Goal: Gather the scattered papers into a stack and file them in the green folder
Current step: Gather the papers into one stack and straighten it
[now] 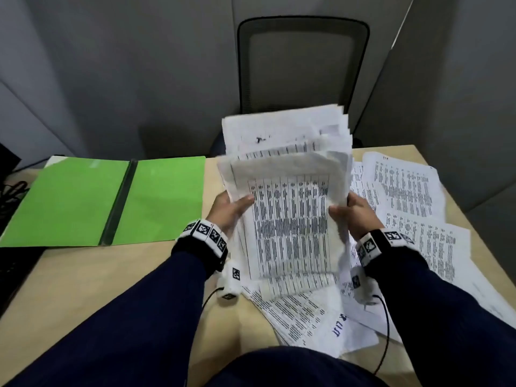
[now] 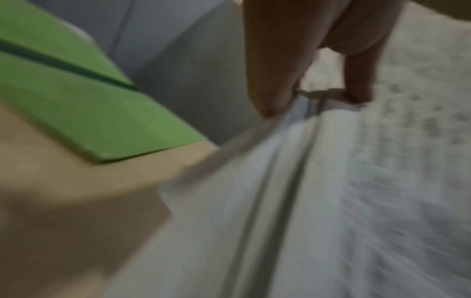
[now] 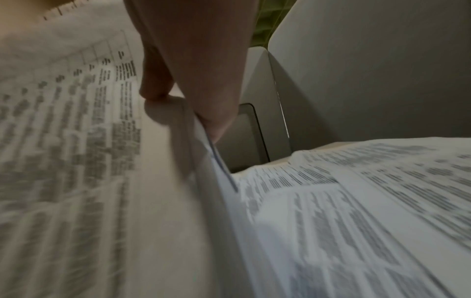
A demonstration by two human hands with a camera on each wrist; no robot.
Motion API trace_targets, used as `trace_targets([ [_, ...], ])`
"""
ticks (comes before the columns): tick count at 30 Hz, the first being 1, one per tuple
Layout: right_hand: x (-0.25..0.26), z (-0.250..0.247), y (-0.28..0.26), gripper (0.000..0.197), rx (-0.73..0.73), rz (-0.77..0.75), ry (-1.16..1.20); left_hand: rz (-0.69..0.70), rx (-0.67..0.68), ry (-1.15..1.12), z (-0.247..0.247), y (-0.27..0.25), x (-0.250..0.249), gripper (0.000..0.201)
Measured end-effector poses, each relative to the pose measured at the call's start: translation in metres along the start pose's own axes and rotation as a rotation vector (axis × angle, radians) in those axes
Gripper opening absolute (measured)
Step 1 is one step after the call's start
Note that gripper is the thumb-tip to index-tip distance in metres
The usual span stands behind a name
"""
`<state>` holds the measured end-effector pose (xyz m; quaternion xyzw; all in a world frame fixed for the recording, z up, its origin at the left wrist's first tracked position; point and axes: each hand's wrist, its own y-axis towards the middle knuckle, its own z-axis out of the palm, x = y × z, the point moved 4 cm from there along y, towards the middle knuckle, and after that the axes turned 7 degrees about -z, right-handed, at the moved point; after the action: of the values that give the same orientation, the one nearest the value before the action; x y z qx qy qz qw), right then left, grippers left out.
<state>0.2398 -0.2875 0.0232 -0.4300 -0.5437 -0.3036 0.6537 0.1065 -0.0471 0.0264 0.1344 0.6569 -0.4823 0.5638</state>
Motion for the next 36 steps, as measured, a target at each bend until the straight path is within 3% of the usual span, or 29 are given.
trace_targets([
  [2, 0.016, 0.006, 0.005, 0.038, -0.029, -0.068, 0.059, 0.147, -0.073, -0.022, 0.001, -0.007, -0.023, 0.035],
  [5, 0.043, 0.014, 0.011, 0.04, -0.046, -0.189, 0.112, 0.382, -0.213, 0.142, 0.005, -0.02, -0.061, 0.013],
  [9, 0.07, 0.022, 0.004, 0.033, -0.049, -0.317, 0.126, 0.586, -0.314, 0.133, 0.01, -0.045, -0.082, 0.008],
  [12, 0.067, 0.024, -0.004, 0.029, -0.075, -0.342, 0.115, 0.559, -0.34, 0.181, 0.012, -0.05, -0.066, 0.021],
  [15, 0.053, 0.027, -0.011, 0.053, -0.111, -0.302, 0.091, 0.471, -0.247, 0.207, 0.015, -0.048, -0.036, 0.067],
  [17, 0.042, 0.028, -0.013, 0.055, -0.131, -0.26, 0.06, 0.409, -0.208, 0.247, 0.016, -0.045, -0.014, 0.089],
  [22, 0.022, 0.031, -0.012, 0.065, -0.115, -0.212, -0.003, 0.336, -0.183, 0.221, 0.013, -0.037, 0.009, 0.073],
  [24, 0.016, 0.032, -0.008, 0.058, -0.122, -0.188, -0.009, 0.278, -0.203, 0.207, 0.01, -0.031, 0.011, 0.073],
  [27, 0.012, 0.034, -0.004, 0.045, -0.153, -0.157, -0.034, 0.196, -0.199, 0.17, 0.006, -0.019, 0.012, 0.047],
  [29, 0.014, 0.039, -0.001, 0.036, -0.192, -0.155, -0.053, 0.214, -0.161, 0.167, 0.007, -0.015, 0.006, 0.031],
  [33, 0.036, 0.052, 0.003, 0.026, -0.256, -0.274, -0.133, 0.292, -0.231, 0.383, 0.007, -0.011, -0.022, 0.033],
  [36, 0.046, 0.063, 0.011, 0.026, -0.225, -0.316, -0.284, 0.285, -0.234, 0.442, -0.004, -0.003, -0.038, 0.043],
])
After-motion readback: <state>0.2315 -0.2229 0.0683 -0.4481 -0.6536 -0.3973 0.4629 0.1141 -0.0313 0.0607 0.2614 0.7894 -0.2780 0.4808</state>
